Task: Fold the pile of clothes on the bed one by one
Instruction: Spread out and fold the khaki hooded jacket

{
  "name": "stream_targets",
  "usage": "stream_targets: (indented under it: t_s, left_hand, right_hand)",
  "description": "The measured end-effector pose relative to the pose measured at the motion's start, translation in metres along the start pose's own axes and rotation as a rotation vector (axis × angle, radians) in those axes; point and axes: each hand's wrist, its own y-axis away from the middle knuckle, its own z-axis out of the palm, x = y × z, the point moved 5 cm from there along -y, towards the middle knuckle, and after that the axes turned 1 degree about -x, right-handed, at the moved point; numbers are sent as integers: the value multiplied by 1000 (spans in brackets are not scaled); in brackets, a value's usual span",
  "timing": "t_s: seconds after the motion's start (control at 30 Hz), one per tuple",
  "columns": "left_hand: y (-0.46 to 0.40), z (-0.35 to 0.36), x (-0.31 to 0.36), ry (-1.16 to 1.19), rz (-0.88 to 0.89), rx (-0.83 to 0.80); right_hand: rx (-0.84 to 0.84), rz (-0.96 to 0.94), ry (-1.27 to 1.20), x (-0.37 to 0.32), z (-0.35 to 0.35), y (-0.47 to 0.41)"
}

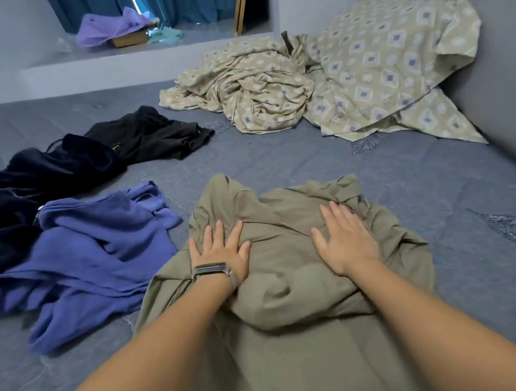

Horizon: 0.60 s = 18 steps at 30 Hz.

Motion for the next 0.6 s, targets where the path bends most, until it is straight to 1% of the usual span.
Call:
stream_targets:
  t_s: [0.07, 0.1, 0.2, 0.23, 0.27, 0.3, 0.33, 0.37, 0.4, 0.43, 0.47, 0.5, 0.57, 0.6]
  left_hand:
    - [-2, 7, -10, 12, -7, 43]
    - [-1, 9, -10, -4, -4, 59]
    - [3, 10, -4, -32, -33, 64]
    - [7, 9, -2, -38, -52, 58]
    - [15, 6, 2, -24, -53, 50]
    - [27, 4, 6, 15, -21, 44]
    - [45, 2, 11, 58, 53, 37]
    - [66, 2, 17, 81, 175, 62]
    - [89, 8, 22, 37, 317, 92]
    - [110, 17, 23, -34, 419, 99]
    - [126, 25, 18, -89, 456, 74]
    - [138, 30, 10, -118, 433, 56]
    - [162, 28, 6, -142, 380, -5]
    - [174, 23, 9, -138, 381, -24]
  right_hand:
    - [97, 24, 26, 7, 3, 1]
    - [118, 28, 27, 6, 4, 1]
    - [90, 17, -5, 2, 1, 7]
    - [84, -41, -23, -1, -5, 14]
    - [82, -139, -59, -7, -11, 27]
    - [56, -276, -90, -16, -15, 47]
    - [7, -421, -92, -27, -16, 74]
    - [-35, -534, -58, -34, -11, 103]
    - [-16, -593, -13, -37, -7, 131]
    - [1, -619, 21, -37, -4, 155]
    - [-37, -579, 0, -31, -4, 174]
    - [-34, -556, -52, -24, -4, 189]
    - [-63, -475, -86, -10, -3, 212]
    - [-95, -425, -88, -5, -2, 224]
